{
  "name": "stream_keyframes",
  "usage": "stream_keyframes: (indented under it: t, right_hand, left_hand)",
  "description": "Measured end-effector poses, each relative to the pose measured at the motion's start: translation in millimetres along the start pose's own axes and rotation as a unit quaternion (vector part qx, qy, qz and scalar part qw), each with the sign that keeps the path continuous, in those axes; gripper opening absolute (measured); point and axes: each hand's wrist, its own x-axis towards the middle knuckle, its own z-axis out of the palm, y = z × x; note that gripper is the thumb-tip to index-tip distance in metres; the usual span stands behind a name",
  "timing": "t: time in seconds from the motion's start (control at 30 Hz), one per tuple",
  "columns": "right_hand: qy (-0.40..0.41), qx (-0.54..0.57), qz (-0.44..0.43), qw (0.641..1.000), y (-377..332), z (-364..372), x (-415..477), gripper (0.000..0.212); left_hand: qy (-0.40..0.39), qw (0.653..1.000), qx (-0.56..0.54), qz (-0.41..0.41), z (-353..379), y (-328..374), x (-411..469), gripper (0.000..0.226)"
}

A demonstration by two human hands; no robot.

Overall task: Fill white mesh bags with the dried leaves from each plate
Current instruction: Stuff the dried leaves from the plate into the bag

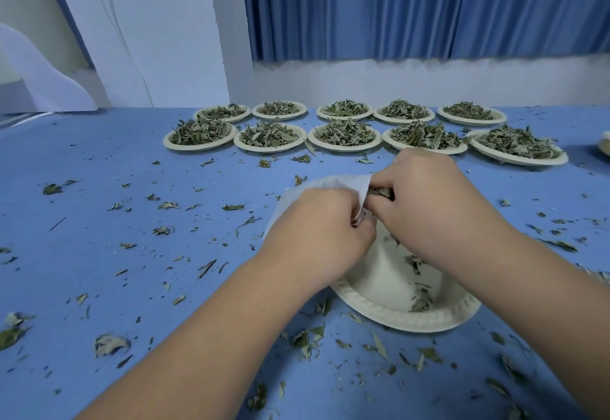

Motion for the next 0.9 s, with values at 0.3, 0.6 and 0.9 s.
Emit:
stream_keyframes:
  t: [0.3, 0.6, 0.9]
  right_hand:
    - [-0.013, 0.215, 0.019, 0.976, 18.9, -0.7, -2.9, 0.025]
    - [0.038, 0.230, -0.005, 0.972, 16.2, 5.6, -3.4, 0.017]
    - [0.068, 0.309, 0.013, 0.949, 16.3, 10.9, 1.1, 0.015]
  left_hand:
    - [0.017, 1.000, 0.009, -0.004, -1.9, -1.7, 2.3, 0.039]
    - [0.026, 1.000, -0.012, 0.002, -1.0, -1.6, 0.9, 0.040]
    - [0.019, 0.999, -0.023, 0.013, -1.9, -2.1, 0.4, 0.036]
